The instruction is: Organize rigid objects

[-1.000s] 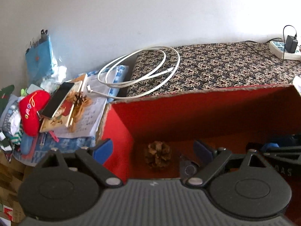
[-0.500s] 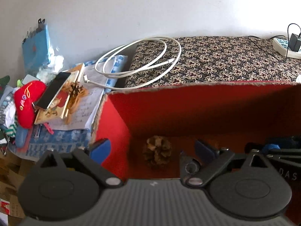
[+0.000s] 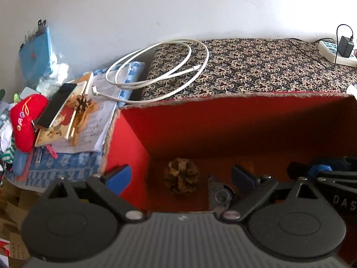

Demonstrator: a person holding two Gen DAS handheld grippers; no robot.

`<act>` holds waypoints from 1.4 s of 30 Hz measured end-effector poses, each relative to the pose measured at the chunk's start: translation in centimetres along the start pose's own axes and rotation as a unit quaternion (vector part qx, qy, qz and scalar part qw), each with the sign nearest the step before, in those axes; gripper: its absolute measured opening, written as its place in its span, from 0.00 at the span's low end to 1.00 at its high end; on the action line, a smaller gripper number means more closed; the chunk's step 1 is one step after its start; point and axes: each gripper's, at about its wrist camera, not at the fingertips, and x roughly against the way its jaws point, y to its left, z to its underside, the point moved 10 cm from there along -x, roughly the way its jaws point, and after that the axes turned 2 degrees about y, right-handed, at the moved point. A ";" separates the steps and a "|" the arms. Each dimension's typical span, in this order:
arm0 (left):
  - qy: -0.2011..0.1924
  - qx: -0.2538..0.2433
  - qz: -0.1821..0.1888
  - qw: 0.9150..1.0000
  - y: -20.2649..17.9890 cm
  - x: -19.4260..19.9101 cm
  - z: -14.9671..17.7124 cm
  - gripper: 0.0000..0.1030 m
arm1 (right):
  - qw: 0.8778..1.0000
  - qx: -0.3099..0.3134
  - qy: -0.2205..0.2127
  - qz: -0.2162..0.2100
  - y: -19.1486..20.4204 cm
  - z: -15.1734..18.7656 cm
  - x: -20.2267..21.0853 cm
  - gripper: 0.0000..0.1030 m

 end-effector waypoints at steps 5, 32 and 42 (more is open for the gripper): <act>0.000 -0.001 -0.001 1.000 0.0 0.0 0.0 0.93 | 1.000 -0.001 -0.011 0.004 0.0 -0.1 0.2 0.15; 0.006 -0.012 0.001 1.000 -0.2 -0.2 0.1 0.93 | 1.000 0.000 -0.008 -0.009 0.1 0.0 0.0 0.16; 0.009 -0.009 -0.003 1.000 0.0 -0.1 0.3 0.93 | 1.000 0.003 0.001 -0.025 0.3 0.1 0.0 0.16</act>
